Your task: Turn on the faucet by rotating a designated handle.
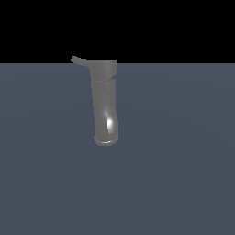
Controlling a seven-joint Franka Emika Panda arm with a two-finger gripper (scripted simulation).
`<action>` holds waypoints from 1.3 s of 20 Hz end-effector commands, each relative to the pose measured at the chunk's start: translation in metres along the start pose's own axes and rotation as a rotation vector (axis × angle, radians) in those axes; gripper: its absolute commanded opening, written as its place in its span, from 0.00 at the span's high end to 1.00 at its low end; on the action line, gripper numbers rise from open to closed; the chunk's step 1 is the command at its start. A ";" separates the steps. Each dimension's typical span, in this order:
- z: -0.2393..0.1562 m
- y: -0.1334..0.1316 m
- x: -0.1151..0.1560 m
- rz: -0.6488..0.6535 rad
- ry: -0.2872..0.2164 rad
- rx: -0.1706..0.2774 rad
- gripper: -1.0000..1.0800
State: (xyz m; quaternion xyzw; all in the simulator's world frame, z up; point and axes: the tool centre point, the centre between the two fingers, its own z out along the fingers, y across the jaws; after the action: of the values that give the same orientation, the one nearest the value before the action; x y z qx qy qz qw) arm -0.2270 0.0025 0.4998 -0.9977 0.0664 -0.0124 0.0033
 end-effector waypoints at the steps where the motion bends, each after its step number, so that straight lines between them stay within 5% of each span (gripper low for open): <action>1: 0.003 -0.003 0.008 0.035 -0.002 0.006 1.00; 26: 0.068 -0.061 0.125 0.586 -0.046 0.043 1.00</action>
State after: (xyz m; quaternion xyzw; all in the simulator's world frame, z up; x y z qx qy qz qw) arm -0.1010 0.0436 0.4402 -0.9420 0.3342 0.0092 0.0290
